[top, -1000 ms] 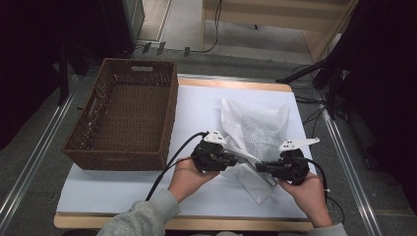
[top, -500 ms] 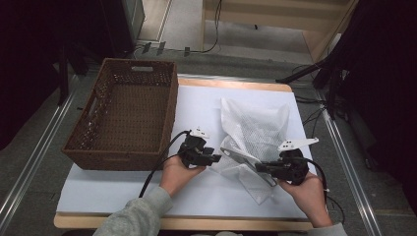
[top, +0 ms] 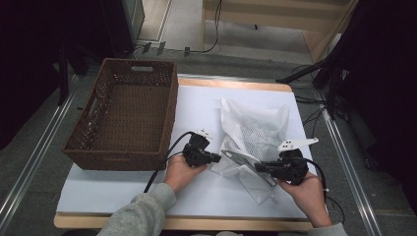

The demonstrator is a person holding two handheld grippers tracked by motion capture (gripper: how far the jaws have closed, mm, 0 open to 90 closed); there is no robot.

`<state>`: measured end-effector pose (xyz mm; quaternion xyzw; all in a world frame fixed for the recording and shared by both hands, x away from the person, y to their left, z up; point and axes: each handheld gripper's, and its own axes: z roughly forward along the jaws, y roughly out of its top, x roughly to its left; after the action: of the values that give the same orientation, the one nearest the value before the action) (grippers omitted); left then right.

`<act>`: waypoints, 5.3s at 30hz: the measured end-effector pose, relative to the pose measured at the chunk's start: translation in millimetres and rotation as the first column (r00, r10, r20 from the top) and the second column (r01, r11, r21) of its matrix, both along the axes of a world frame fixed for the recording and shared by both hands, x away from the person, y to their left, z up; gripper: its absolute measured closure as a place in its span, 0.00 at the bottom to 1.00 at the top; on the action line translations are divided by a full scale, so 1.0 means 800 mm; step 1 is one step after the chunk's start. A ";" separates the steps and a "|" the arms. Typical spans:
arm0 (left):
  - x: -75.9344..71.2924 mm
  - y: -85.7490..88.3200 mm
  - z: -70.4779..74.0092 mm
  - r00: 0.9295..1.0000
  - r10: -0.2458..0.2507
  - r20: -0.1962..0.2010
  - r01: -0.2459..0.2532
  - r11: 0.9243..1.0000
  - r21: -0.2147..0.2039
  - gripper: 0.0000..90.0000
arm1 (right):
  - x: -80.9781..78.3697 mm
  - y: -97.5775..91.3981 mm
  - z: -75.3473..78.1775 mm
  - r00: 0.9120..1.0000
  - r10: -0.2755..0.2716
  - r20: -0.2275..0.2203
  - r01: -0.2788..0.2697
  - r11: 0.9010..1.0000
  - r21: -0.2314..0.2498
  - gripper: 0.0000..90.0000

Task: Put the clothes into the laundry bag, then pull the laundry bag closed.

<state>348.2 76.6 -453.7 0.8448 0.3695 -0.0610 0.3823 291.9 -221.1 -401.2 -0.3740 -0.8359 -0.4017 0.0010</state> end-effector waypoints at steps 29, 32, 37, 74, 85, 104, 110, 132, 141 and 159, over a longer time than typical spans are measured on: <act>-0.074 0.043 0.010 1.000 0.012 -0.011 -0.013 1.000 -0.023 0.96 | -0.025 0.010 -0.007 0.997 0.073 0.031 -0.072 0.996 -0.047 0.74; -0.076 0.044 0.012 1.000 0.007 0.003 -0.007 1.000 -0.024 0.91 | -0.026 0.008 -0.004 0.996 0.066 0.052 -0.064 0.997 -0.039 0.67; -0.078 0.047 0.019 0.999 0.012 0.041 -0.011 1.000 -0.011 0.76 | -0.026 0.003 0.005 0.996 0.038 0.080 -0.037 0.999 -0.010 0.59; -0.078 0.071 0.053 0.996 0.045 0.079 -0.044 0.999 -0.009 0.49 | 0.006 0.103 0.007 0.990 0.107 0.091 -0.106 0.994 -0.021 0.76; -0.082 0.082 0.056 0.994 0.072 0.085 -0.071 0.997 -0.013 0.49 | 0.018 0.134 -0.008 0.984 0.168 0.059 -0.166 0.985 -0.038 0.81; -0.078 0.086 0.056 0.994 0.065 0.088 -0.064 0.998 -0.014 0.49 | 0.027 0.151 -0.040 0.982 0.190 0.008 -0.188 0.976 -0.110 0.86; -0.077 0.084 0.056 0.994 0.053 0.091 -0.052 0.999 -0.007 0.49 | 0.029 0.157 -0.052 0.983 0.183 0.008 -0.180 0.974 -0.139 0.85; -0.074 0.080 0.050 0.996 0.047 0.078 -0.047 0.999 0.000 0.49 | 0.026 0.173 -0.077 0.982 0.189 0.023 -0.181 0.962 -0.203 0.95; -0.074 0.073 0.044 0.997 0.027 0.071 -0.028 1.000 0.010 0.49 | 0.030 0.168 -0.067 0.983 0.182 -0.033 -0.185 0.967 -0.174 0.97; -0.062 0.047 0.040 0.997 -0.033 0.073 0.032 0.999 0.016 0.57 | 0.019 0.138 -0.023 0.985 0.173 0.022 -0.172 0.984 -0.046 0.97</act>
<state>298.6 114.4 -421.7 0.8551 0.3420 -0.0335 0.3882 307.3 -110.7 -419.4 -0.2950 -0.8737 -0.3864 0.0164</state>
